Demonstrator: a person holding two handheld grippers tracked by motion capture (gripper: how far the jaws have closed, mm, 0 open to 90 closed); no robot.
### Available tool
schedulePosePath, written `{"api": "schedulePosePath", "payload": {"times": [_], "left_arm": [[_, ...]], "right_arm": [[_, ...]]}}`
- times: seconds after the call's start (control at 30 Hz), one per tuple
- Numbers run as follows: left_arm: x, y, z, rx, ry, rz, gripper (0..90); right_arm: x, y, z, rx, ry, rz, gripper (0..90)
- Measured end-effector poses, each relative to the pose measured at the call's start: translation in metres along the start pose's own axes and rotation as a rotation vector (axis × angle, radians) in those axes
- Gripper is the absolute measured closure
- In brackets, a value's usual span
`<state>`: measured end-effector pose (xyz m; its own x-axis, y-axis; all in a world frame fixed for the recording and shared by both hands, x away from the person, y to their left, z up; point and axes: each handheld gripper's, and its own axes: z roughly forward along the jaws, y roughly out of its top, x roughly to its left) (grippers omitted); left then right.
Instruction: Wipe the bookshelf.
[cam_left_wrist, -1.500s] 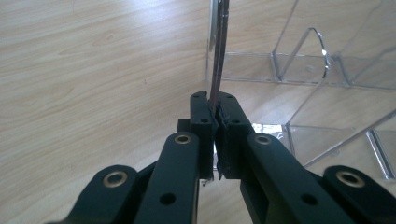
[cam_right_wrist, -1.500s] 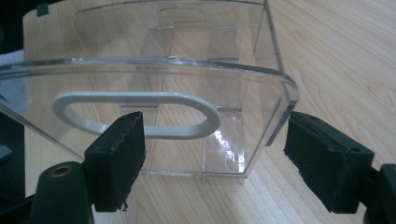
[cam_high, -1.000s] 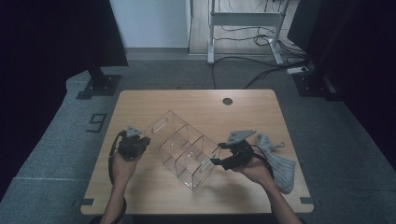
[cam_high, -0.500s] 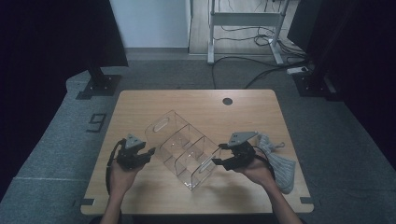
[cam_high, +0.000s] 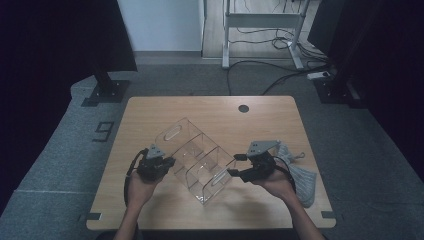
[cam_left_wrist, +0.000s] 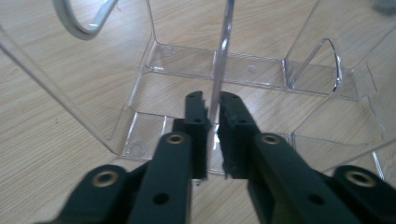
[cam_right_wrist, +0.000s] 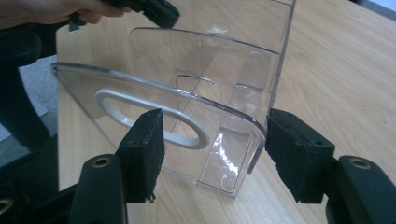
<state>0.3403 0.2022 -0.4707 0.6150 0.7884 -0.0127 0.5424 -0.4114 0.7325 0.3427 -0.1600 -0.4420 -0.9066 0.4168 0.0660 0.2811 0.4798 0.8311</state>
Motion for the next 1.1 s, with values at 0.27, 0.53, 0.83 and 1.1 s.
{"api": "schedulePosePath", "payload": {"times": [0.27, 0.53, 0.83, 1.1], "left_arm": [[0.007, 0.009, 0.008, 0.009, 0.010, -0.022, 82.3], [0.007, 0.016, 0.016, 0.011, 0.006, -0.042, 67.3], [0.014, -0.013, -0.012, -0.014, 0.053, -0.081, 37.3], [0.020, -0.037, -0.031, -0.040, 0.047, -0.090, 32.7]], "right_arm": [[0.006, 0.006, 0.002, 0.001, 0.024, -0.024, 42.1], [0.008, 0.010, 0.006, 0.034, 0.056, -0.046, 50.1], [0.010, 0.011, 0.011, 0.048, 0.089, -0.064, 58.8], [0.018, 0.017, 0.020, 0.062, 0.109, -0.093, 66.4]]}}
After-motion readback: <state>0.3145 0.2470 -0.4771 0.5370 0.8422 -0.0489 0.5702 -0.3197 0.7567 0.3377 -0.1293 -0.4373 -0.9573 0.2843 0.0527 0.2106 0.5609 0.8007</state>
